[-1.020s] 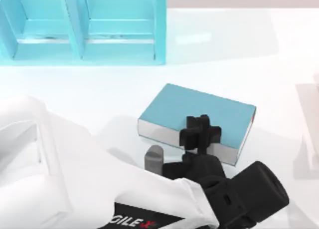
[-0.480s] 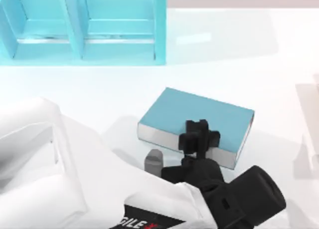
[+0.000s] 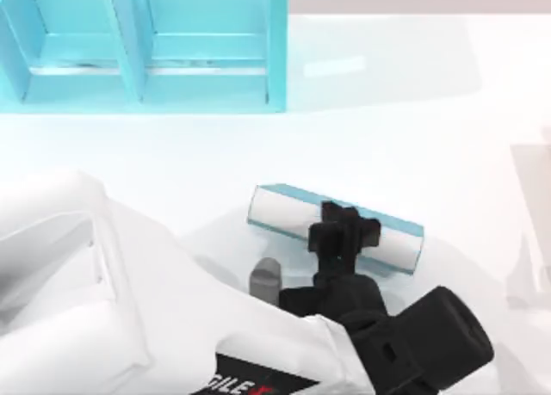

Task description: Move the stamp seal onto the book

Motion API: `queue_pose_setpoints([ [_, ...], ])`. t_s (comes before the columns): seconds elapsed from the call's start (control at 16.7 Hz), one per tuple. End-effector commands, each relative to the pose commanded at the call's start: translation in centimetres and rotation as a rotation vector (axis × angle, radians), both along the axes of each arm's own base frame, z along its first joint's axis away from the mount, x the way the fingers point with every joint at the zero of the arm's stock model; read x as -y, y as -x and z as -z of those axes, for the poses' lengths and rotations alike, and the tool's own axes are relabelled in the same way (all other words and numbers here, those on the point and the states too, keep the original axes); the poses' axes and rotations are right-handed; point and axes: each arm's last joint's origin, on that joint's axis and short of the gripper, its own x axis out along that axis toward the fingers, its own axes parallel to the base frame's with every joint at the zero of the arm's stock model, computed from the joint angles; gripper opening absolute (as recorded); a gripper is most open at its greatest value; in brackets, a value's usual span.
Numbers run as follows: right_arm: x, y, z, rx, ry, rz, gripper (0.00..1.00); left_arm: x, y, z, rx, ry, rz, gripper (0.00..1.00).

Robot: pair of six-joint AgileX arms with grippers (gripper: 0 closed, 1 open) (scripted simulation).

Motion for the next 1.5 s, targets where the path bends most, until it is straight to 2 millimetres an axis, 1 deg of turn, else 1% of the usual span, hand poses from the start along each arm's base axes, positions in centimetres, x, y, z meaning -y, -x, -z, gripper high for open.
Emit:
queue_pose_setpoints([
  [0.12,0.0,0.0,0.0,0.000,0.000,0.000,1.00,0.0,0.0,0.0,0.000,0.000,0.000,0.98],
  [0.18,0.0,0.0,0.0,0.000,0.000,0.000,1.00,0.0,0.0,0.0,0.000,0.000,0.000,1.00],
  [0.72,0.0,0.0,0.0,0.000,0.000,0.000,1.00,0.0,0.1,0.1,-0.002,-0.003,0.001,1.00],
  [0.84,0.0,0.0,0.0,0.000,0.000,0.000,1.00,0.3,0.5,0.2,-0.006,0.001,0.007,1.00],
  [1.02,0.0,0.0,0.0,0.000,0.000,0.000,1.00,1.0,2.3,0.8,-0.023,0.012,0.021,1.00],
  [1.2,0.0,0.0,0.0,0.000,0.000,0.000,1.00,1.5,4.8,1.5,-0.047,0.021,0.026,1.00],
  [1.38,0.0,0.0,0.0,0.000,0.000,0.000,1.00,1.4,7.7,1.9,-0.063,0.010,0.020,1.00],
  [1.5,0.0,0.0,0.0,0.000,0.000,0.000,1.00,1.0,9.5,1.8,-0.063,-0.006,0.013,1.00],
])
